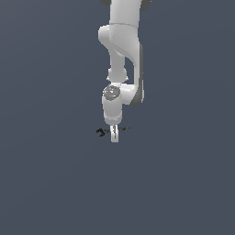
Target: Pick up the object and move it to a goal position.
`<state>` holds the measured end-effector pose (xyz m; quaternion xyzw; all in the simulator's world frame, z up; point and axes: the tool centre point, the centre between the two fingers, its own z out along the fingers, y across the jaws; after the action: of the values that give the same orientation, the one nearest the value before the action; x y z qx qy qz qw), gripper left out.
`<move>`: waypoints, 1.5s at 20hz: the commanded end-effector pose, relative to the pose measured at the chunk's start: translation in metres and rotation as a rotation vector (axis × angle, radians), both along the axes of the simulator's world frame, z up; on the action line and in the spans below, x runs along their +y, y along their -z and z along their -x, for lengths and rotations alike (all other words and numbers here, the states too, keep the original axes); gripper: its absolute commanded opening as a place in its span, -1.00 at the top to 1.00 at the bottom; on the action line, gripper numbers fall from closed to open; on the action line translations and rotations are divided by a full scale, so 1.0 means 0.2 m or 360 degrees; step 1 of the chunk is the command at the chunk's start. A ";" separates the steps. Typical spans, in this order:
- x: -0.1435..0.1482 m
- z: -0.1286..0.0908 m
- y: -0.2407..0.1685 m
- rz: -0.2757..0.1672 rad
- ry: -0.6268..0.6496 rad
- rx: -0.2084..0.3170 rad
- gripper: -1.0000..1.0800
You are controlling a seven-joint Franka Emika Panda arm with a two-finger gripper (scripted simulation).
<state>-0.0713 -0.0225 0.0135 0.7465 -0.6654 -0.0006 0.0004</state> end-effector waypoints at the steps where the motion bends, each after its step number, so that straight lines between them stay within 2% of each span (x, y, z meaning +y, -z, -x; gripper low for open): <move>1: 0.00 0.00 0.03 0.0000 0.0000 -0.0002 -0.92; 3: 0.00 0.00 0.03 0.0000 0.0000 -0.0002 -0.92; 4: 0.00 0.00 0.03 0.0000 0.0000 -0.0002 1.00; 18: 0.00 -0.01 0.00 0.0000 0.0005 -0.0002 1.00; 24: 0.09 -0.07 -0.11 0.0001 0.0005 -0.0002 1.00; 30: 0.23 -0.17 -0.30 0.0003 0.0004 -0.0002 1.00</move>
<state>-0.0422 0.0151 0.0619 0.7456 -0.6664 0.0001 0.0008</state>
